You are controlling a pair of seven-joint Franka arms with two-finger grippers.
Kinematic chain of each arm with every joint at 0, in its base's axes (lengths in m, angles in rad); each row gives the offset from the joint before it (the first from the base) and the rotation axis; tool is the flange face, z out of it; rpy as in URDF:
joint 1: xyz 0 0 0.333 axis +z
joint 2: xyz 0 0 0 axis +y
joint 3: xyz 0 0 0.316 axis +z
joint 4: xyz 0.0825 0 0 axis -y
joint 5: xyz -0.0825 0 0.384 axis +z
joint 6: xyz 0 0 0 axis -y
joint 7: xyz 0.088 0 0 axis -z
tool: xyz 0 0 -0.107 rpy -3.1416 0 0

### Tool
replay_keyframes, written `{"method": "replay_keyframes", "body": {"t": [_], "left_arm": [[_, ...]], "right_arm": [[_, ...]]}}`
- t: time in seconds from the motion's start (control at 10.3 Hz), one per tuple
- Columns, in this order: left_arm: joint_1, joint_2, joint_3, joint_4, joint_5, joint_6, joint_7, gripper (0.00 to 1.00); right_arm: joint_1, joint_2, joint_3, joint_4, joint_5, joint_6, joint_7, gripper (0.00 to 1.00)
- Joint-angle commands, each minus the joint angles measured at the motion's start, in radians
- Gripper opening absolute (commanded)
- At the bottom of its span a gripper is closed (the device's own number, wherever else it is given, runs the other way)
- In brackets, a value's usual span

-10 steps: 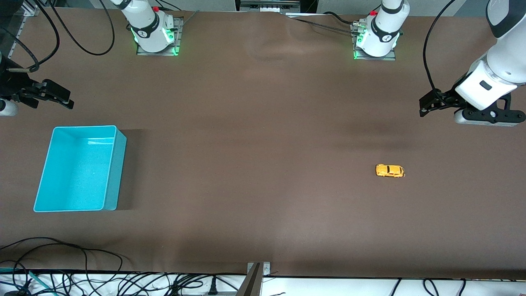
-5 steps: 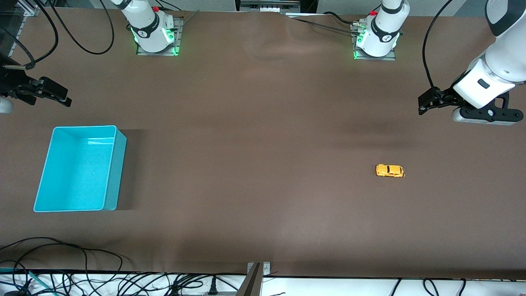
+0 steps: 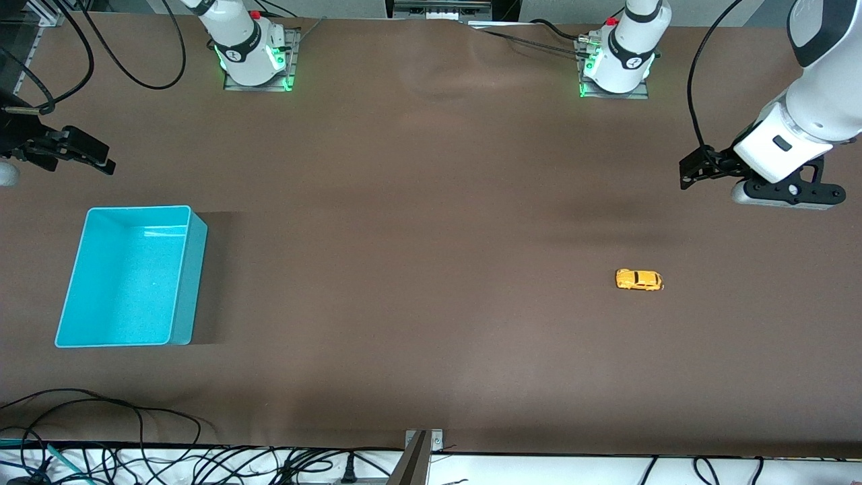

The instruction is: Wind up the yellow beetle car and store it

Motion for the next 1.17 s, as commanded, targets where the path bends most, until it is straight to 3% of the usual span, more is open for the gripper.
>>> {"method": "replay_keyframes", "body": {"t": [0.0,1.07], "left_arm": [[-0.001,0.008,-0.009,0.015,0.013,-0.012,0.015,1.0],[-0.005,0.019,-0.01,0.015,0.014,-0.01,0.015,1.0]], "right_arm": [[-0.004,-0.006,0.003,0.0,-0.002,-0.009,0.016,1.0],[-0.005,0.017,0.005,0.0,0.033,0.003,0.007,1.0]]}}
